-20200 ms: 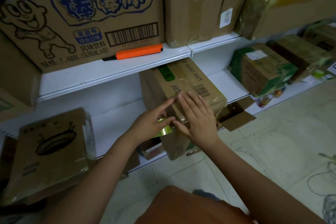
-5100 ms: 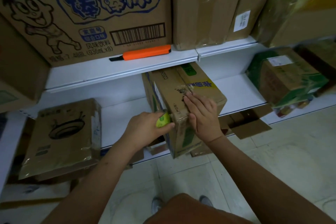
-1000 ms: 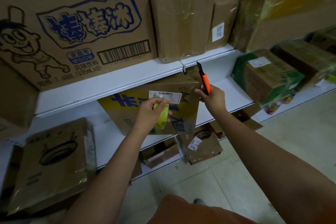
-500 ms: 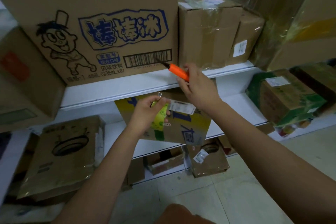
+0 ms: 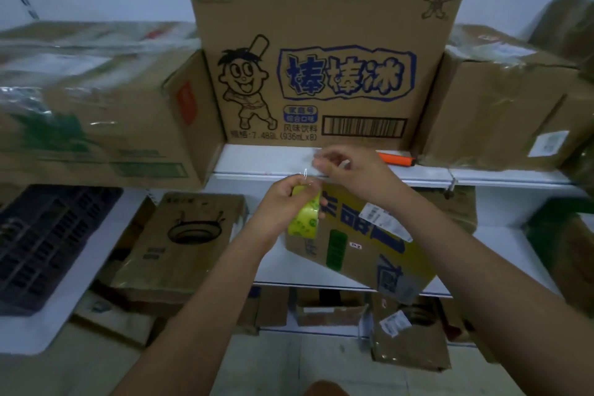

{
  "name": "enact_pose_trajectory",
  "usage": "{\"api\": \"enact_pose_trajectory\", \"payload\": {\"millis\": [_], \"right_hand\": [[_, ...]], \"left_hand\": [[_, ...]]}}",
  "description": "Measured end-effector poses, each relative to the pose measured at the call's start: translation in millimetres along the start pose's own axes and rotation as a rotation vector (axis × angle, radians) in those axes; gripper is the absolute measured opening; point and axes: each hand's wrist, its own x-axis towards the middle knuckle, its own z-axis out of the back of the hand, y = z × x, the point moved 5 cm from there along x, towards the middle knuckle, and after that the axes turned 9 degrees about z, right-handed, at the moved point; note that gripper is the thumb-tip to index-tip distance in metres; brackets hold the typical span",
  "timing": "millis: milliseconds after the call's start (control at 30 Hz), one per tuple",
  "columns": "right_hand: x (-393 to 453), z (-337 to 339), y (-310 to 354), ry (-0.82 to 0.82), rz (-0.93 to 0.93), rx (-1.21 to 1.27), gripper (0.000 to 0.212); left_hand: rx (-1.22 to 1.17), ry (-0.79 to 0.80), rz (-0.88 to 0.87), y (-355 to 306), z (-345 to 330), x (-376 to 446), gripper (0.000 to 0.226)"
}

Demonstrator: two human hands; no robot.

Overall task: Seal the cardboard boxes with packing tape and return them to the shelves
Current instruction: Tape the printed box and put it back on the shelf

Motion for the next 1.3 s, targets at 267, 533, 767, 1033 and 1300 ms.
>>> {"api": "enact_pose_trajectory", "payload": {"millis": [267,533,767,1033,1300], "right_hand": [[25.5,-34.7,7.5,0.055,-0.002,0.078,0.008],[40.3,-51.1,13.4,0.109,0.017,0.000,0.005],[41.0,-51.7,21.4,0.234,0.082,-0.059,0.020],[39.6,-55.7,23.6,0.266,0.064,-0.039,0.003],[47.7,-61.1,30.3,0.138,0.123,-0.294,0.020]], "left_hand": [[0.028,-0.092,-0.013,8.4,28.2,-4.8,0.009],[-0.041,-0.079,0.059,17.0,45.9,-10.0,0.016],[-0.044,-0.056,0.061,18.2,47.8,-10.5,0.013],[-0.032,-0.038,0.068,16.4,42.2,-8.4,0.004],[-0.119,-0.093,0.239,9.8,39.5,-2.6,0.013]]}}
